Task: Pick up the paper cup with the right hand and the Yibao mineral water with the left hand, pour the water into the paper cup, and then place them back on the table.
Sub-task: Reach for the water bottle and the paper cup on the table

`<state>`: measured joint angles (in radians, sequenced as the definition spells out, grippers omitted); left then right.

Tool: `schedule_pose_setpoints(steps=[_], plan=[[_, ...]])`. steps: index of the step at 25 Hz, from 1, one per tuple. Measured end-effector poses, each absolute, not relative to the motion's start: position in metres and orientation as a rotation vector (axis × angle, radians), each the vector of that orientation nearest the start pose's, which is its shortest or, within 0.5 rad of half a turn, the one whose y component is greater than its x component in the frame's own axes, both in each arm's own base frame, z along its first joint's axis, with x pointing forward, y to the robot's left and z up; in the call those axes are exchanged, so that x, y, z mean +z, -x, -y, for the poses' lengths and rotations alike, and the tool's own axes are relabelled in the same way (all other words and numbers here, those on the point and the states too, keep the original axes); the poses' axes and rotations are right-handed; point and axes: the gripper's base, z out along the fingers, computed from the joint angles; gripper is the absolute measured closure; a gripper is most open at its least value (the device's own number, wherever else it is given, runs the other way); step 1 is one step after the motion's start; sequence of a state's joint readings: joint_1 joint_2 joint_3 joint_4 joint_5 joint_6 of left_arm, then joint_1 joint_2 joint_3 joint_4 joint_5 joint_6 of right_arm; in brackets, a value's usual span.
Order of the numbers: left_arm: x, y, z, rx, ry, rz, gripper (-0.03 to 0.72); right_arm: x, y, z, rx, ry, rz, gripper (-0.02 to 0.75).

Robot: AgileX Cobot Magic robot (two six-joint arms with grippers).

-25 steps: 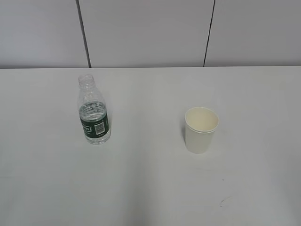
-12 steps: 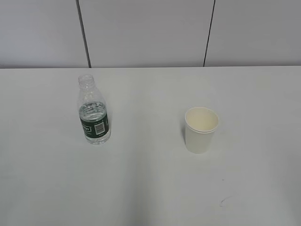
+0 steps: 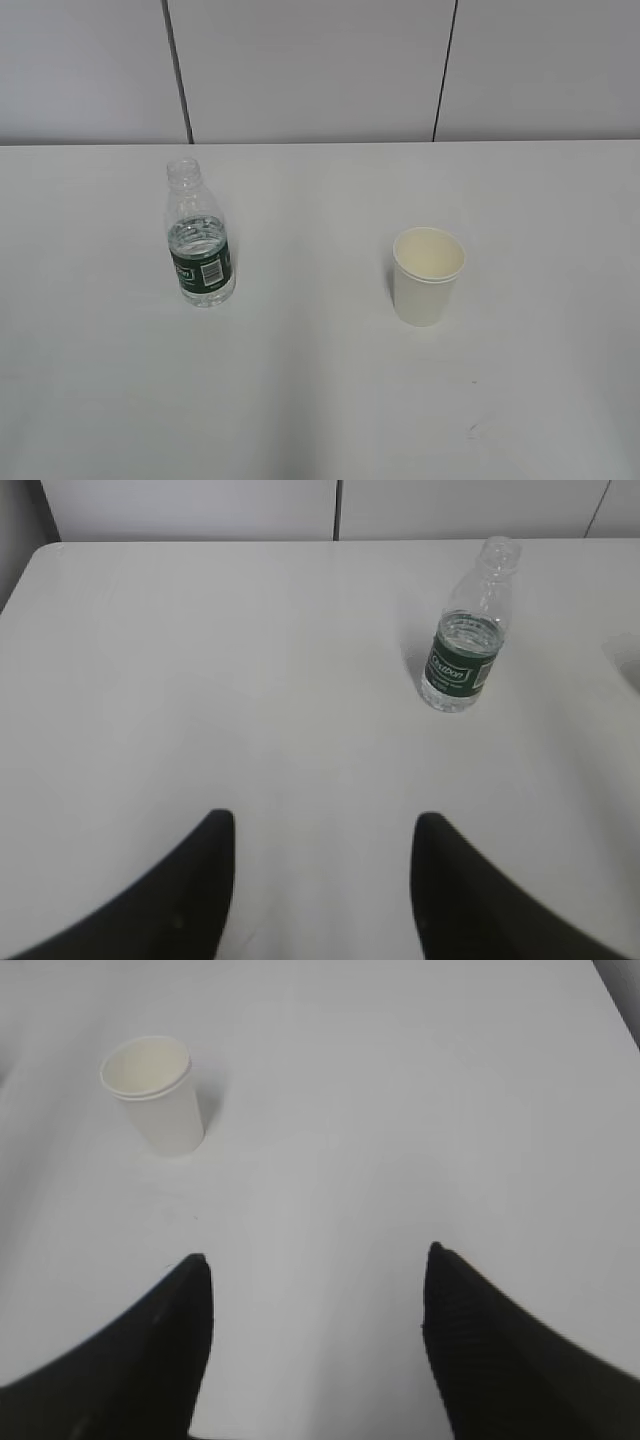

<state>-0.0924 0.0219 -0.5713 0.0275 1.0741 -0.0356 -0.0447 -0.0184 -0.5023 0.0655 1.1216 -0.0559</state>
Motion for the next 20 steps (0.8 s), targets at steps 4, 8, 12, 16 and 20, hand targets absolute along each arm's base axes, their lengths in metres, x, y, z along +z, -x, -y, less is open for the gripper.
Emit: schedule_pose_setpoints(steps=[4, 8, 12, 16, 20], plan=[[0.299, -0.005, -0.002, -0.045, -0.059, -2.072, 0.324, 0.28, 0.01, -0.006, 0.012, 0.016, -2.029, 0.216], [0.303, -0.023, 0.001, -0.062, -0.072, -2.088, 0.324, 0.285, 0.005, -0.004, -0.006, 0.013, -1.98, 0.216], [0.31, -0.044, 0.005, -0.095, -0.074, -2.059, 0.324, 0.294, -0.011, -0.003, -0.013, 0.007, -1.944, 0.216], [0.316, -0.061, 0.008, -0.112, -0.067, -2.0, 0.324, 0.303, -0.034, -0.001, -0.015, 0.0, -1.906, 0.216], [0.316, -0.074, 0.009, -0.112, -0.066, -2.014, 0.324, 0.3, -0.06, 0.0, -0.018, -0.007, -1.896, 0.216]])
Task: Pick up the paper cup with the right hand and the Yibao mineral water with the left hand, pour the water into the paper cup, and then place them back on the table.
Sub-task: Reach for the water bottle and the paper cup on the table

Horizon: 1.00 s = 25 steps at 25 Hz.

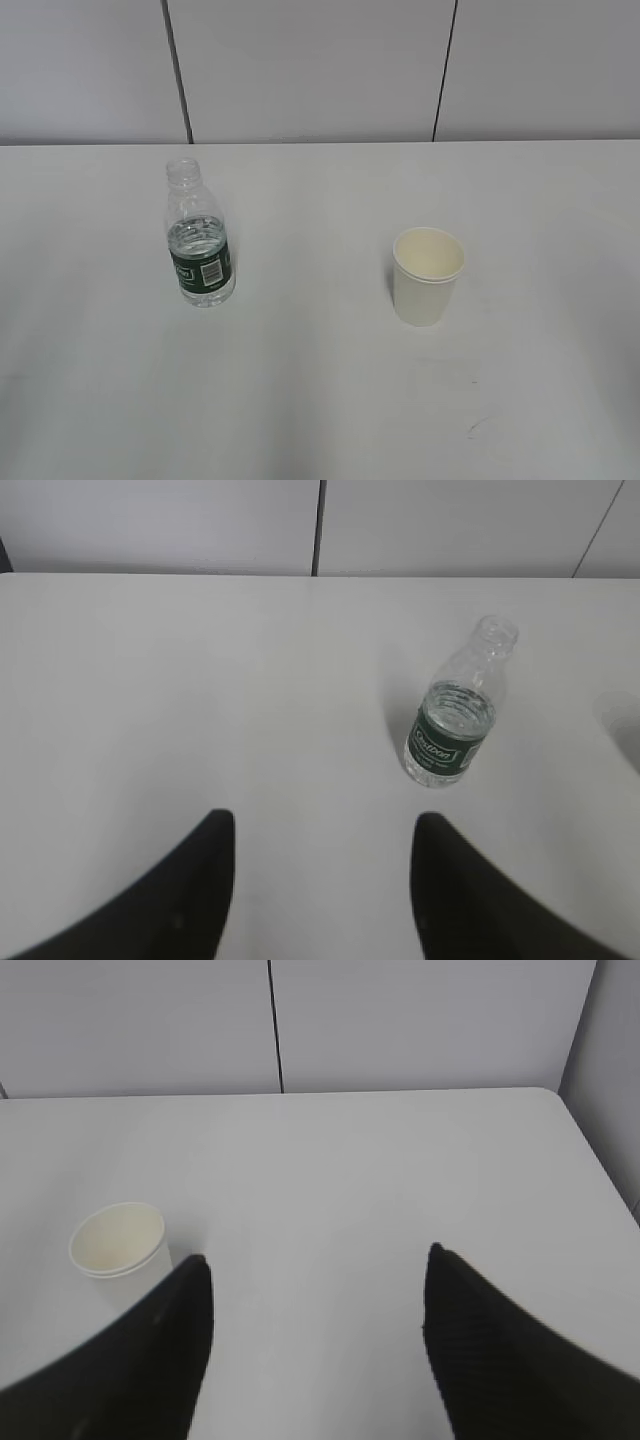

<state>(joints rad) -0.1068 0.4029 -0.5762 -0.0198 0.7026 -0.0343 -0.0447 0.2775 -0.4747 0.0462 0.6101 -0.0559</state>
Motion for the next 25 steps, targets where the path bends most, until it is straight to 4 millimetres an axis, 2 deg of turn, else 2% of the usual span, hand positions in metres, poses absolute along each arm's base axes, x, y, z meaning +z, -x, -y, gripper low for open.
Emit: schedule_pose_setpoints(steps=[8, 16, 19, 21, 25], plan=[[0.316, -0.105, 0.012, -0.086, -0.103, -1.995, 0.324, 0.276, -0.102, 0.003, 0.006, -0.048, -1.852, 0.216], [0.311, -0.152, 0.017, -0.084, -0.099, -1.953, 0.324, 0.249, -0.129, 0.005, 0.004, -0.073, -1.917, 0.216], [0.294, -0.171, 0.019, -0.095, -0.083, -1.959, 0.324, 0.243, -0.139, 0.006, 0.0, -0.077, -1.941, 0.216], [0.275, -0.18, 0.02, -0.108, -0.06, -1.974, 0.324, 0.24, -0.147, 0.007, -0.005, -0.081, -1.938, 0.216], [0.243, -0.19, 0.02, -0.133, 0.007, -2.014, 0.324, 0.235, -0.158, 0.008, -0.013, -0.085, -1.935, 0.216]])
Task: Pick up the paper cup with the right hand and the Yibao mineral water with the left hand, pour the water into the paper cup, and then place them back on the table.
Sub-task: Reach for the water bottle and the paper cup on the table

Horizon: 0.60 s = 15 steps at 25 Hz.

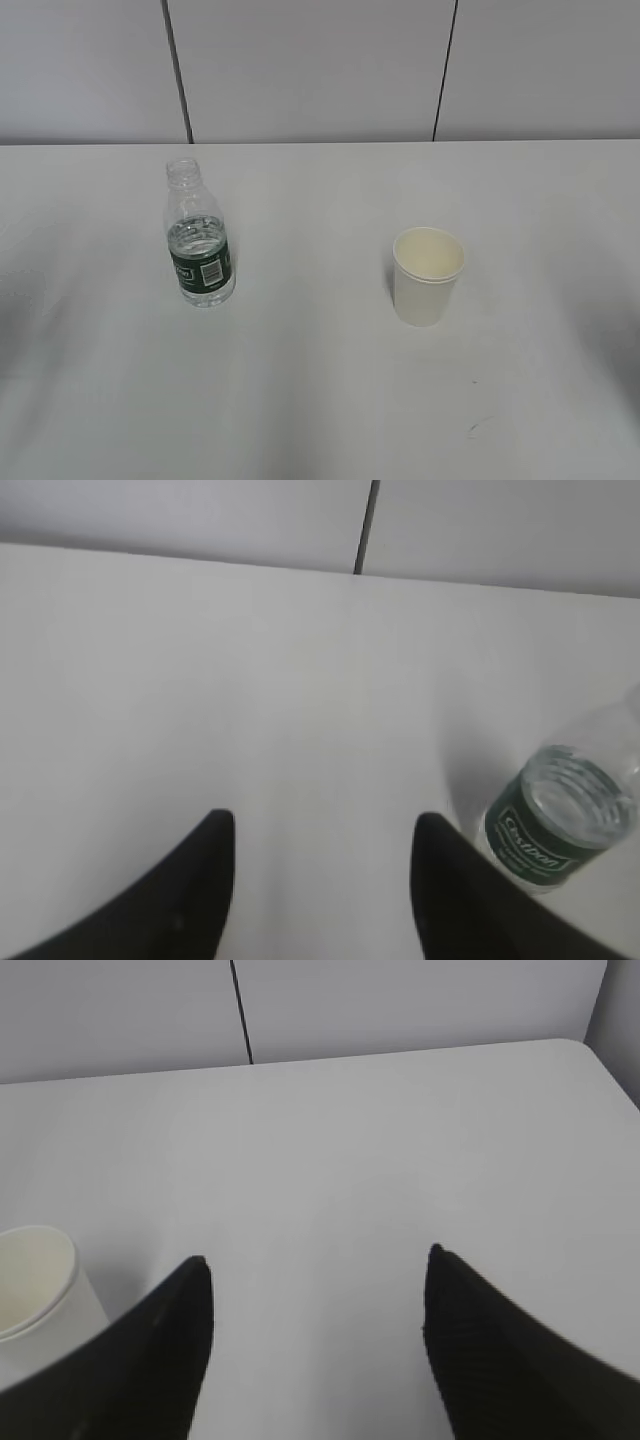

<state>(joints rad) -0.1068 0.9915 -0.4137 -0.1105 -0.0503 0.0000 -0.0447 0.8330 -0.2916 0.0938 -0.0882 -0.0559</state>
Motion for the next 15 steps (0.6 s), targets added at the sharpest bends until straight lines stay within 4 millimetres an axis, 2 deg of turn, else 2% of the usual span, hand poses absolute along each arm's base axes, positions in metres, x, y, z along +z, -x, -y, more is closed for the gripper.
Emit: schedule_pose_setpoints(steps=[9, 15], plan=[[0.215, -0.202, 0.019, -0.165, 0.109, -2.002, 0.324, 0.226, -0.175, 0.009, -0.014, -0.102, -1.929, 0.216], [0.21, -0.207, 0.027, -0.174, 0.042, -1.98, 0.331, 0.211, -0.191, 0.002, 0.038, 0.003, -1.903, 0.216]])
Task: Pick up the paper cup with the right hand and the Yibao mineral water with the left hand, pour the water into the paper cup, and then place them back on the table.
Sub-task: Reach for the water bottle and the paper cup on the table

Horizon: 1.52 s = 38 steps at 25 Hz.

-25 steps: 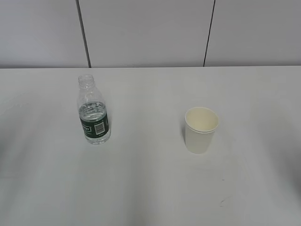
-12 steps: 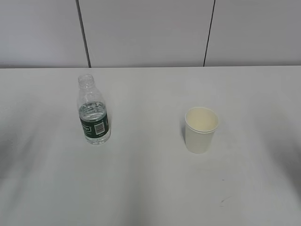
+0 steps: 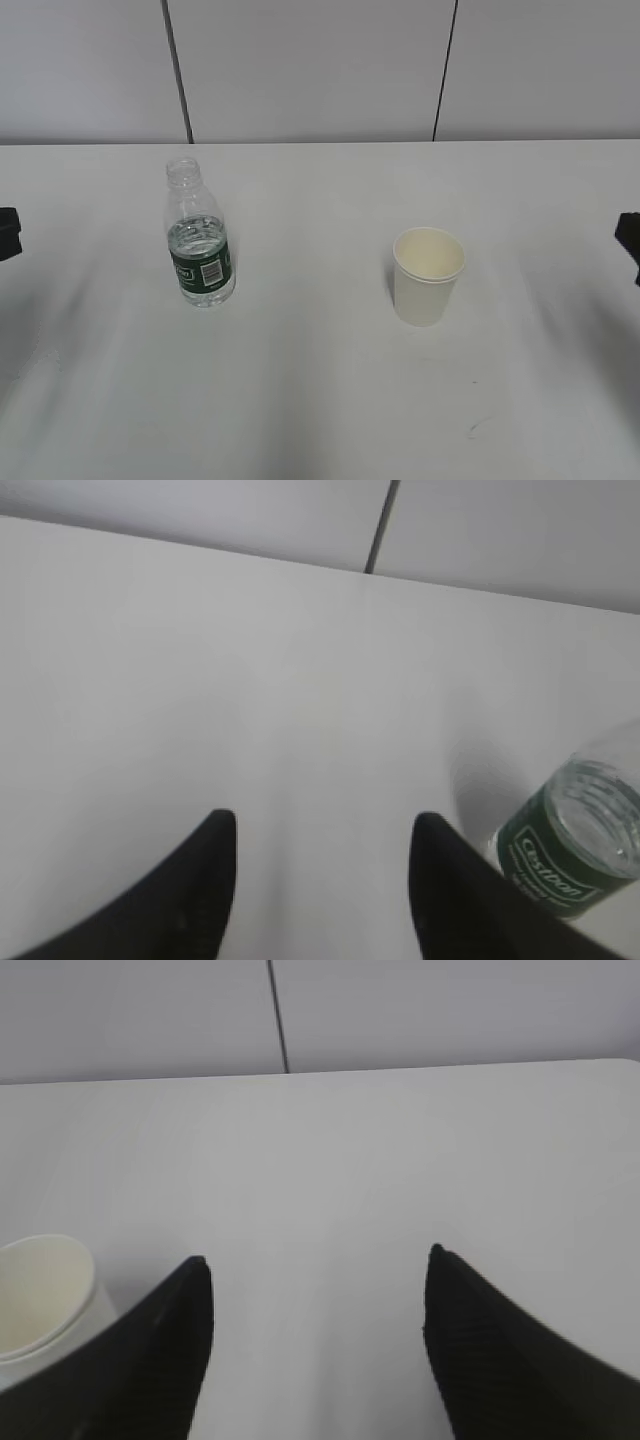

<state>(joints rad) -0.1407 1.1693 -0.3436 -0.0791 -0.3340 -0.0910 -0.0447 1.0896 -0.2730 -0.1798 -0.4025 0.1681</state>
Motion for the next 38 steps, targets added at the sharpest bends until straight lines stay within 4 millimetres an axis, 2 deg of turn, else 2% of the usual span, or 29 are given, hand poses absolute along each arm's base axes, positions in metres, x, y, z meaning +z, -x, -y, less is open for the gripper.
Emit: schedule_pose_setpoints(steps=[9, 15, 18, 23, 27, 38], plan=[[0.212, -0.207, 0.04, -0.178, -0.117, -1.936, 0.332, 0.169, -0.19, -0.011, 0.189, 0.085, -1.908, 0.216], [0.214, -0.208, 0.04, -0.178, -0.129, -1.918, 0.332, 0.148, -0.187, -0.025, 0.329, 0.195, -1.868, 0.216], [0.214, -0.208, 0.04, -0.178, -0.129, -1.915, 0.332, 0.137, -0.186, -0.028, 0.388, 0.189, -1.877, 0.216], [0.216, -0.208, 0.04, -0.18, -0.129, -1.898, 0.332, 0.117, -0.186, -0.028, 0.391, 0.199, -1.96, 0.216], [0.217, -0.209, 0.041, -0.181, -0.129, -1.886, 0.332, 0.109, -0.186, -0.027, 0.389, 0.196, -1.998, 0.216], [0.218, -0.209, 0.041, -0.183, -0.128, -1.874, 0.332, 0.108, -0.186, -0.027, 0.386, 0.194, -1.997, 0.216]])
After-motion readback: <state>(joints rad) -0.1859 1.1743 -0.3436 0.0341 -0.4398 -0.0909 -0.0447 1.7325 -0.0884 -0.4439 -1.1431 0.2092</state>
